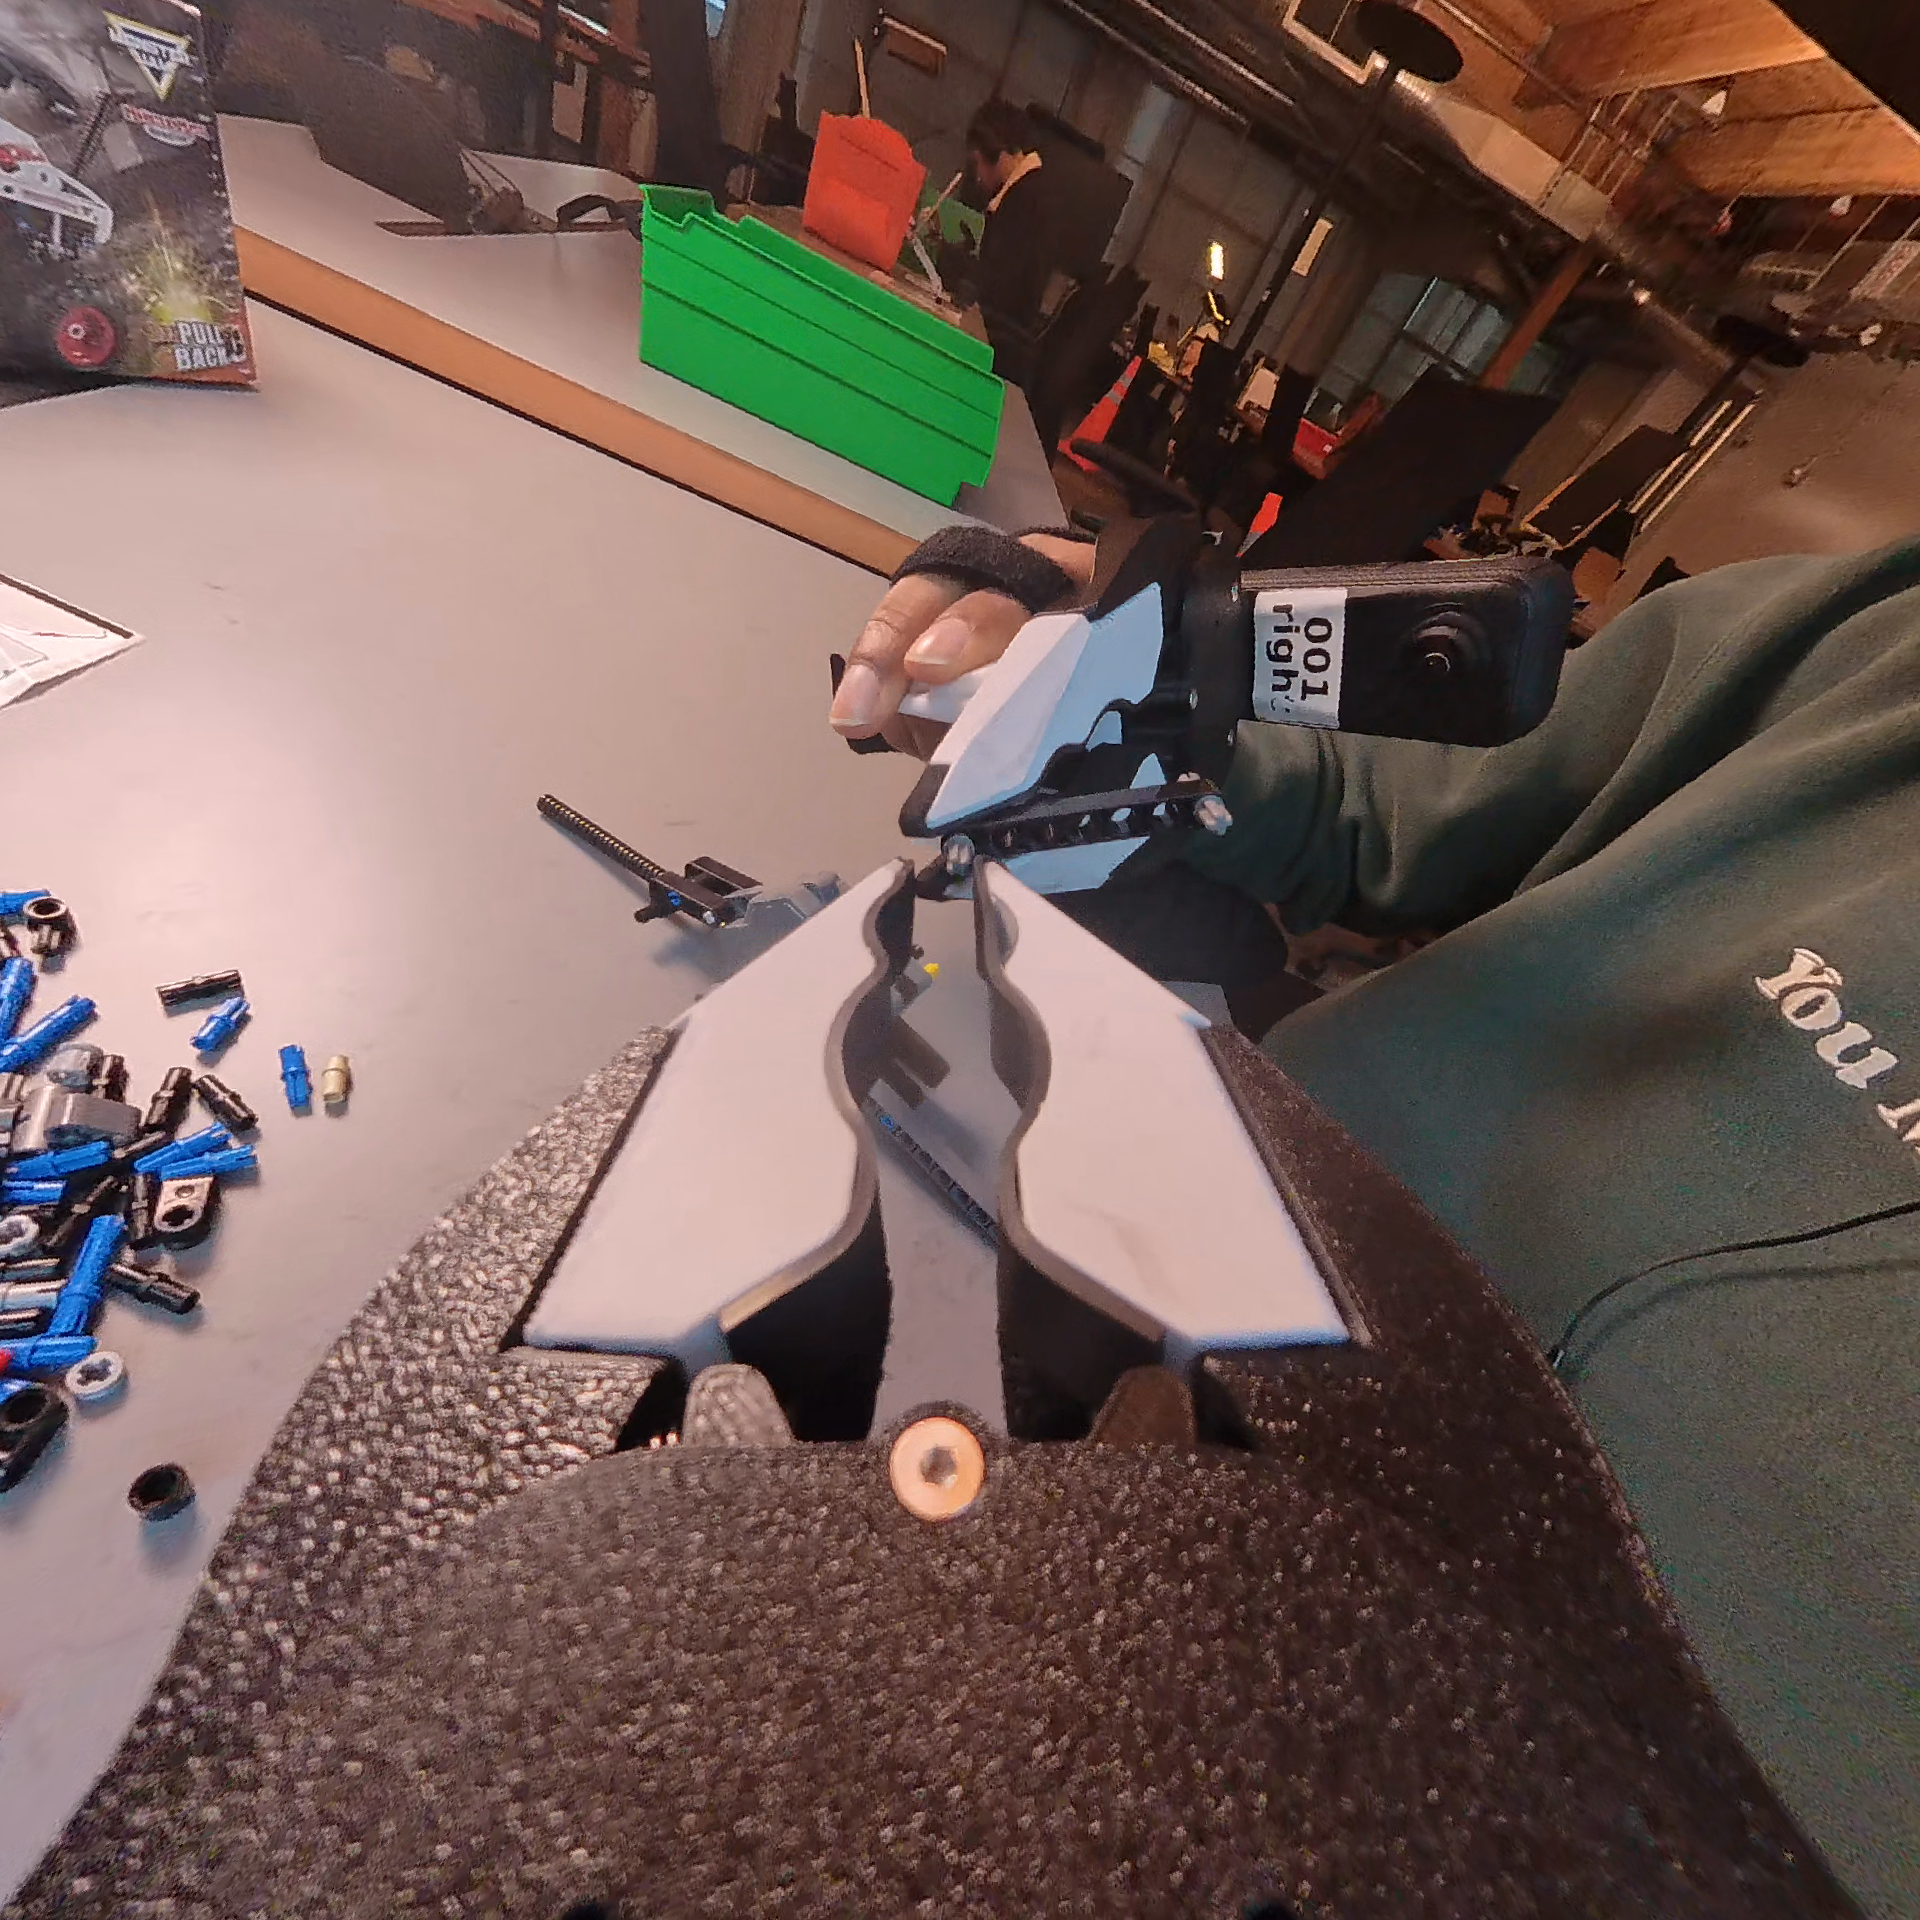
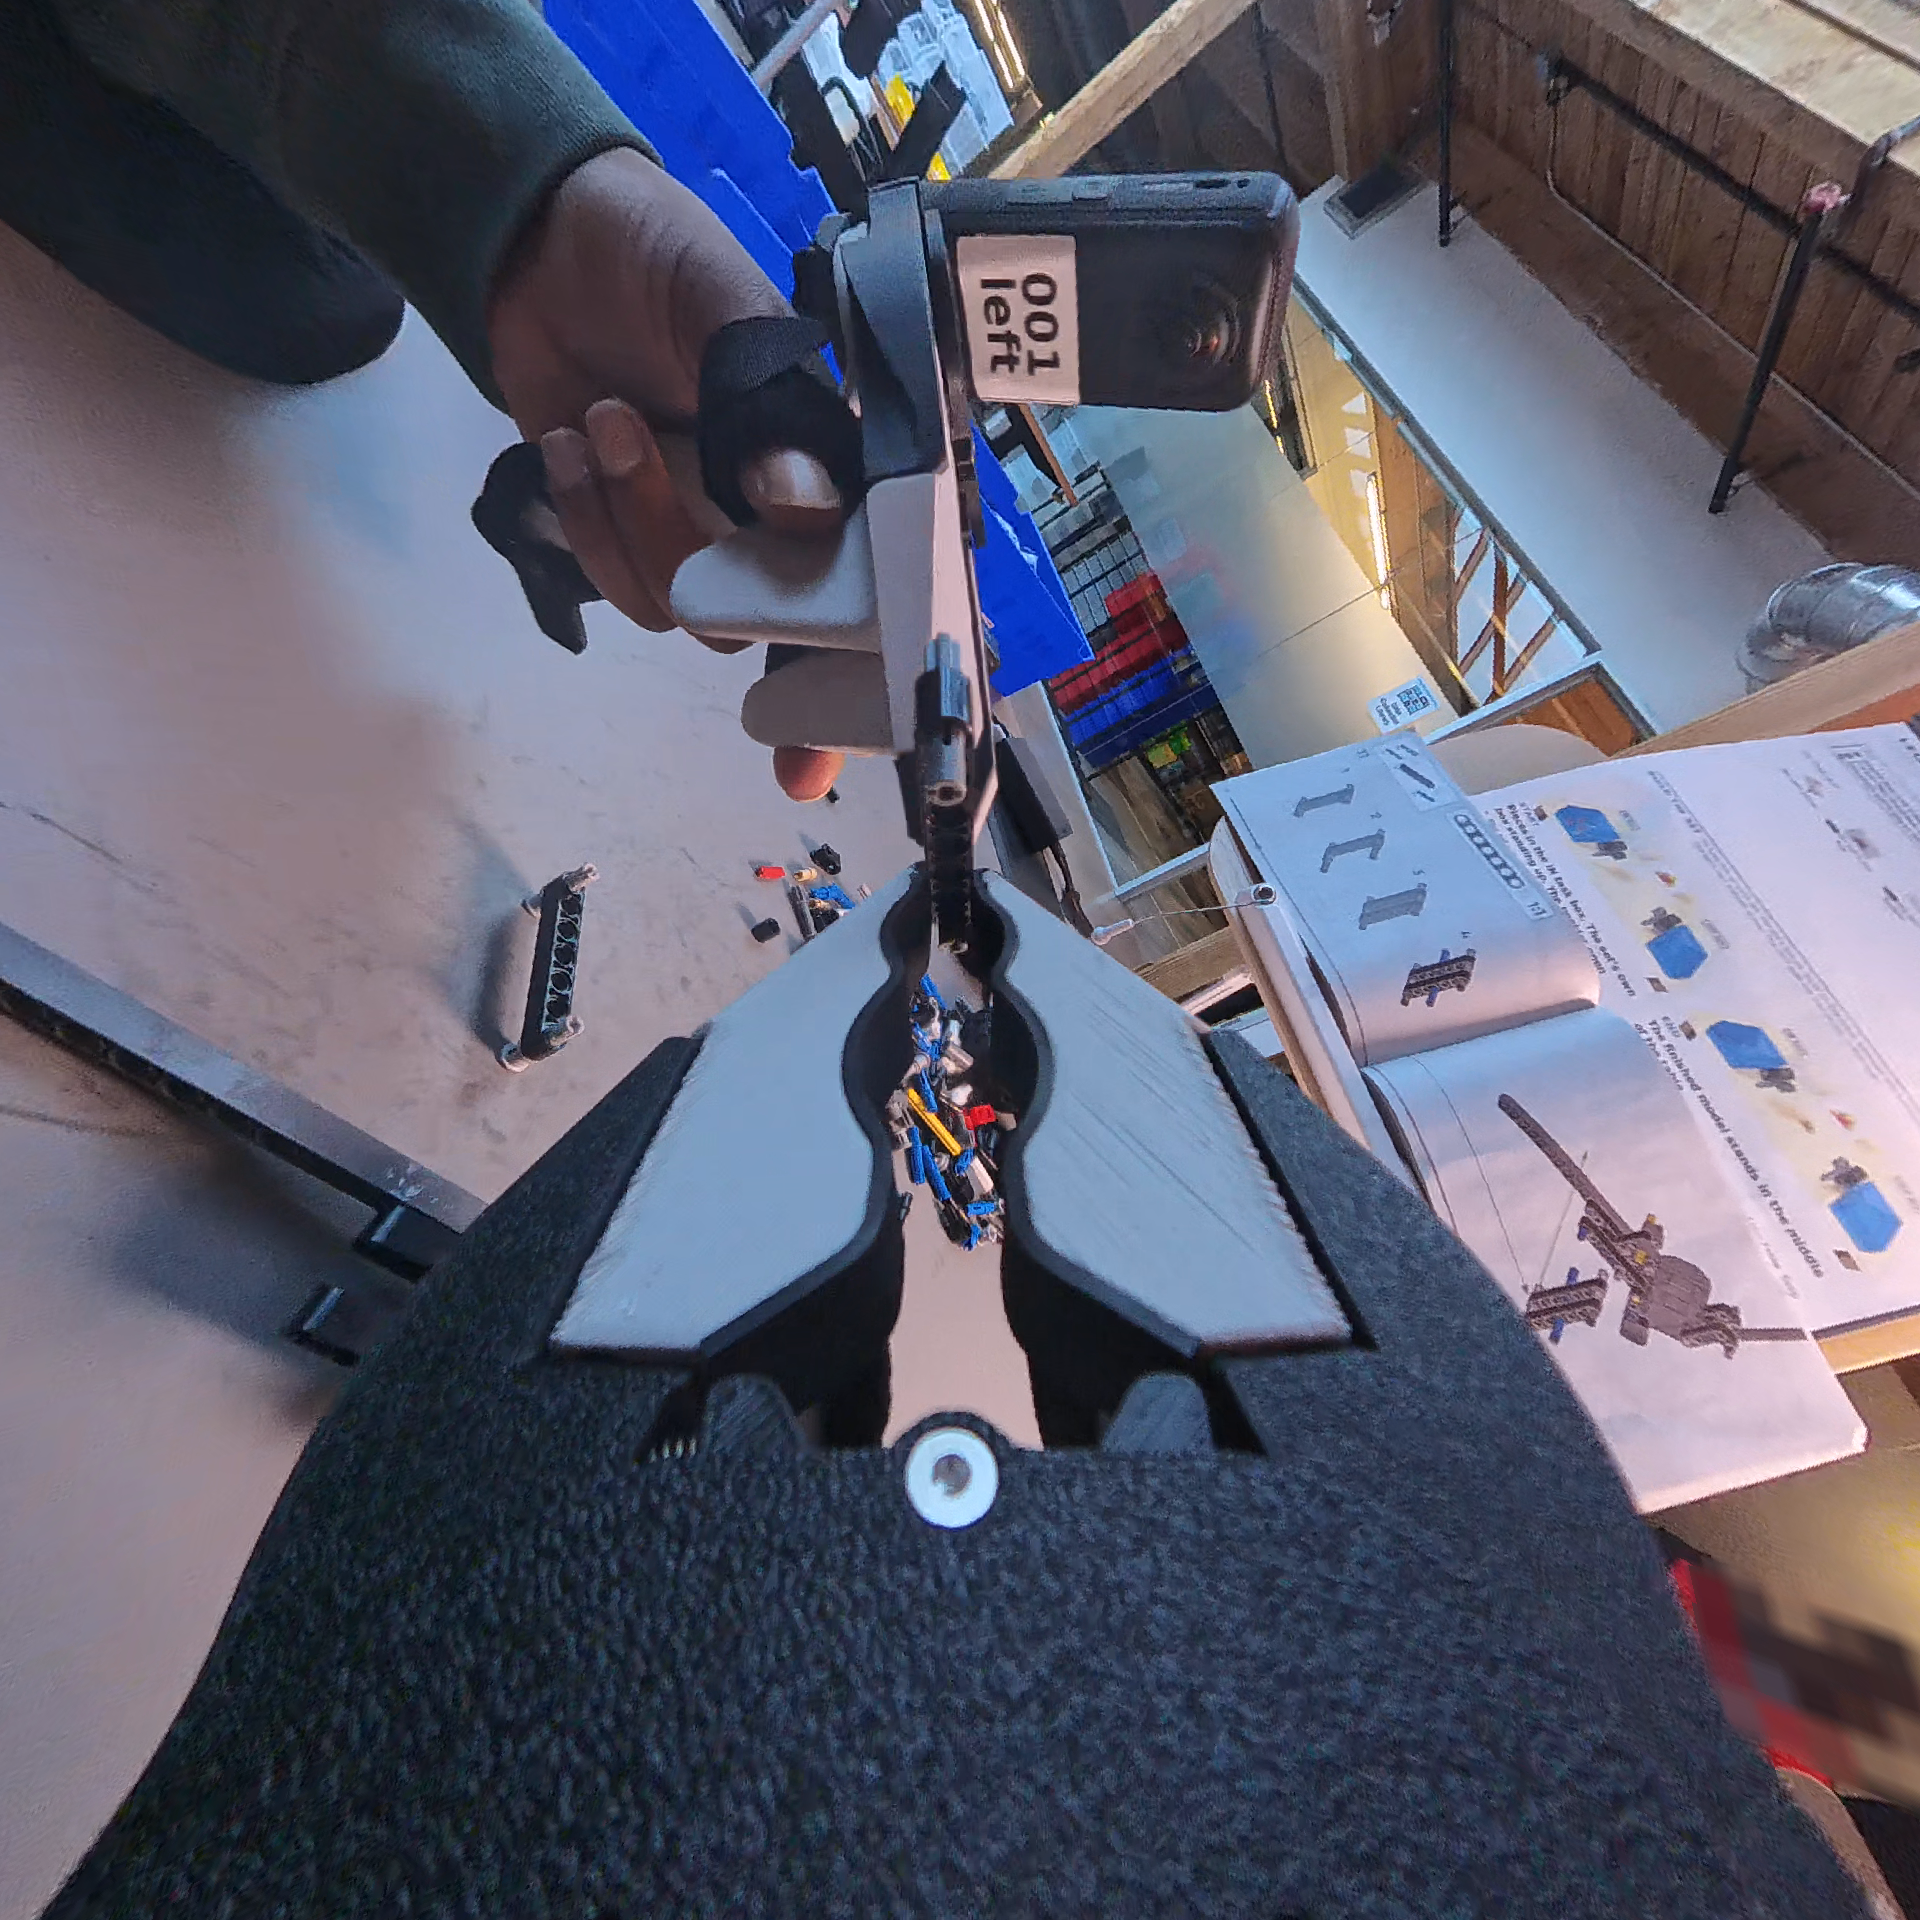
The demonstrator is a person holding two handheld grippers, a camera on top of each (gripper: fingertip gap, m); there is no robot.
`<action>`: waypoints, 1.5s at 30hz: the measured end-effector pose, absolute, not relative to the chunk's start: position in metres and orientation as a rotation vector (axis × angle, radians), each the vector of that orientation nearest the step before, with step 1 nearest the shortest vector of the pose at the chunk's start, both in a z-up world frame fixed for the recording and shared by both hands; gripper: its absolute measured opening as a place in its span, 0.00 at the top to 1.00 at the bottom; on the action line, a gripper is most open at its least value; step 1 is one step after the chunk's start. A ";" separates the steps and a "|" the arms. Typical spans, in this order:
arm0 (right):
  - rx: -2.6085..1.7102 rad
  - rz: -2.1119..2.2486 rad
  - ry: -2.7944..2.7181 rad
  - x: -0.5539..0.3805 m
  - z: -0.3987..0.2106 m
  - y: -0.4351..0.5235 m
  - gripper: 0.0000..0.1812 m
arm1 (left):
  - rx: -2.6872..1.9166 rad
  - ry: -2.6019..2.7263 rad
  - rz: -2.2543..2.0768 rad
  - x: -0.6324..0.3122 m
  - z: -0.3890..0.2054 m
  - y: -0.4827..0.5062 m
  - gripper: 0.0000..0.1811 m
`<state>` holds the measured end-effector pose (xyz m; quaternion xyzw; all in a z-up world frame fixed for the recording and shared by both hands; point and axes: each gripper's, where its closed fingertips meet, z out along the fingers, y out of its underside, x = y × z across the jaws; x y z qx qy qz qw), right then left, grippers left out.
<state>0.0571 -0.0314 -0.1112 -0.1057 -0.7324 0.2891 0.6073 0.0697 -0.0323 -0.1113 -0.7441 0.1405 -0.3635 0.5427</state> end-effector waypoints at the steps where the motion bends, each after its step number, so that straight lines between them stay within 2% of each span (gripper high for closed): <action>1: -0.234 0.659 -1.691 0.057 -0.111 -0.032 0.97 | -1.760 0.339 -0.860 0.071 -0.110 -0.033 0.96; 12: -0.214 0.576 -1.673 0.054 -0.111 -0.035 0.97 | -1.792 0.383 -0.788 0.072 -0.110 -0.034 0.98; 33: -0.245 0.702 -1.725 0.066 -0.107 -0.038 0.97 | -1.815 0.477 -0.736 0.079 -0.105 -0.043 0.99; 35: -0.317 0.610 -1.710 0.066 -0.109 -0.010 0.97 | -1.771 0.410 -0.709 0.057 -0.093 -0.047 0.99; 37: -0.427 0.725 -1.686 0.076 -0.104 0.013 0.97 | -1.722 0.313 -0.663 0.015 -0.079 -0.059 0.99; 40: -0.321 0.678 -1.725 0.062 -0.111 -0.017 0.97 | -1.824 0.312 -0.510 0.001 -0.102 -0.040 0.99; 45: -0.421 0.671 -1.772 0.051 -0.131 0.001 0.96 | -2.068 0.244 -0.084 -0.065 -0.163 -0.004 0.98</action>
